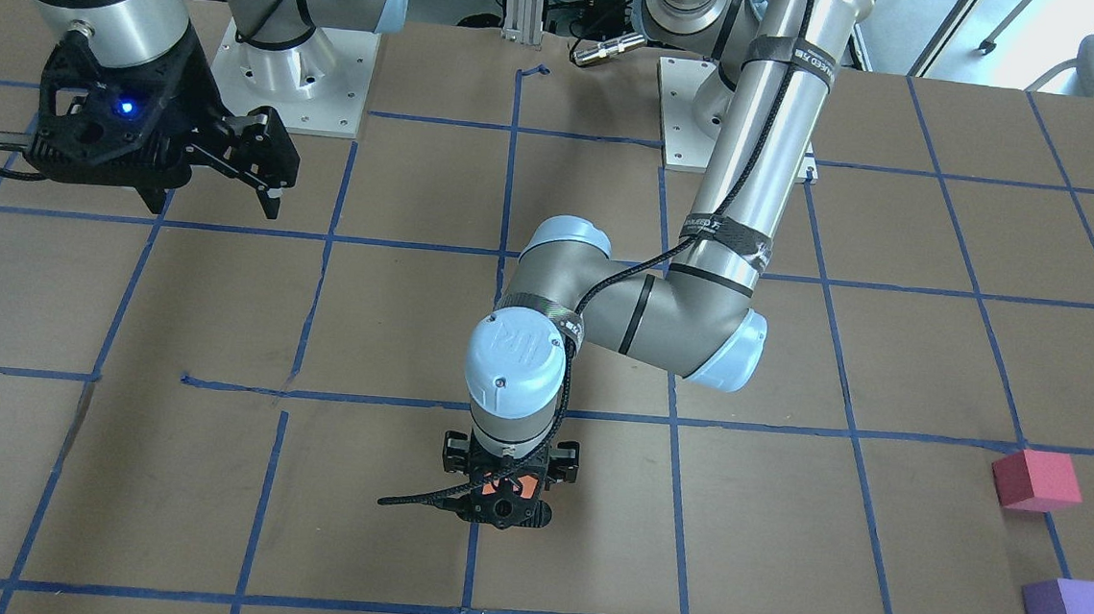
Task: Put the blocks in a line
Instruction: 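Reach the left gripper to the orange cube and grasp it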
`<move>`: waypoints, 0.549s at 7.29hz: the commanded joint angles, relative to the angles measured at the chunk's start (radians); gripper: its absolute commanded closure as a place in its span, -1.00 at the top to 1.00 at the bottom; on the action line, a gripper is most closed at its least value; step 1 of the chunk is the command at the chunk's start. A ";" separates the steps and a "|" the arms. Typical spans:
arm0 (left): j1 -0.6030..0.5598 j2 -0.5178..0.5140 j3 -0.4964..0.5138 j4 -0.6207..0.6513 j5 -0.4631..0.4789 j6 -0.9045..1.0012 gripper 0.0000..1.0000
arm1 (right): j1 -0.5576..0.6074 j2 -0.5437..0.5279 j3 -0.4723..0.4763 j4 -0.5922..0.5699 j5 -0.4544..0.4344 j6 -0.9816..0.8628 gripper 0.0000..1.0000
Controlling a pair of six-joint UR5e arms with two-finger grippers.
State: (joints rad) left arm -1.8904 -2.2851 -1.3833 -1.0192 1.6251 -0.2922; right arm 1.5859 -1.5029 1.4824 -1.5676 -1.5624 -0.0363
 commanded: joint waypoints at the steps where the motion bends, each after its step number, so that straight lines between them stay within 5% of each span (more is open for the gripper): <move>1: 0.001 0.006 -0.003 -0.002 0.044 -0.001 -0.97 | 0.000 0.000 0.007 -0.003 0.028 -0.001 1.00; 4: 0.040 0.091 -0.045 -0.018 0.099 0.101 -1.00 | -0.006 0.000 0.012 0.012 0.015 -0.001 1.00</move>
State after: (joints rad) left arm -1.8787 -2.2357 -1.4040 -1.0330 1.6911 -0.2543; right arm 1.5818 -1.5027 1.4921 -1.5626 -1.5452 -0.0368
